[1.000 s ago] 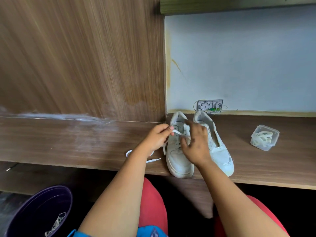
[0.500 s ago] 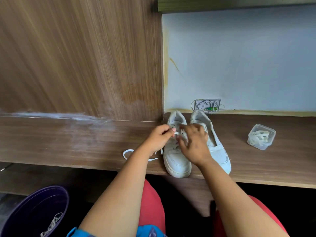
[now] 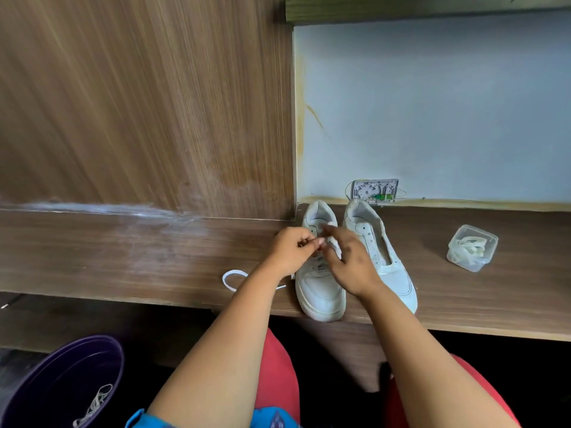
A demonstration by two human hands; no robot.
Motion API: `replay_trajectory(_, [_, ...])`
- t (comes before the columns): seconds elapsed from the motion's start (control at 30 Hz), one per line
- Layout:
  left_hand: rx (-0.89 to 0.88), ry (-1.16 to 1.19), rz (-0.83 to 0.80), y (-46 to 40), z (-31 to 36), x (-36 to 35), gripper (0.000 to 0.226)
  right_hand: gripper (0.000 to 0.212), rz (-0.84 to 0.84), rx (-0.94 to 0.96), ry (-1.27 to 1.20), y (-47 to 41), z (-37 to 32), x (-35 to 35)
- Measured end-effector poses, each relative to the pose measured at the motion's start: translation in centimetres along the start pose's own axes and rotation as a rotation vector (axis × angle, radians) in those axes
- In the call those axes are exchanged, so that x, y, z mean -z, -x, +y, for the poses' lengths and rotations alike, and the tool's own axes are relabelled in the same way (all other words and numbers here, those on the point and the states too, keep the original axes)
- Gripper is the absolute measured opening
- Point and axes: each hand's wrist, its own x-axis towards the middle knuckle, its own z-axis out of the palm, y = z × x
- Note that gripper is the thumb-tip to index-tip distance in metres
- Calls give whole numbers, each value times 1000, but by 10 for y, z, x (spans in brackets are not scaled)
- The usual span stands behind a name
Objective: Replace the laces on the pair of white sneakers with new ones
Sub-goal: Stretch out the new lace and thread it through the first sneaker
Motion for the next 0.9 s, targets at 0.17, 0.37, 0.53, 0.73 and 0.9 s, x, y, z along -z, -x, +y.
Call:
replay_trajectory(0.17, [133,280,66,-4,6,-3,24,10,90,-284,-364,-6,12,-2])
replay_trajectory(0.37, [182,-68,263,-20,-9,-7,21,13,73,-280,-88,-9,28,1])
replay_trajectory(0.53, [221,-307,247,-24,0,-23,32,12,74,-136,96,-9,21,-8])
replay_trajectory(0.73, [206,-263,207,-23,-3,-17,29,11,57,-124,189,-12,23,-21])
replay_trajectory(0.9, [283,110,244,-28,-27,-19,24,14,58,-210,129,-17,27,-29])
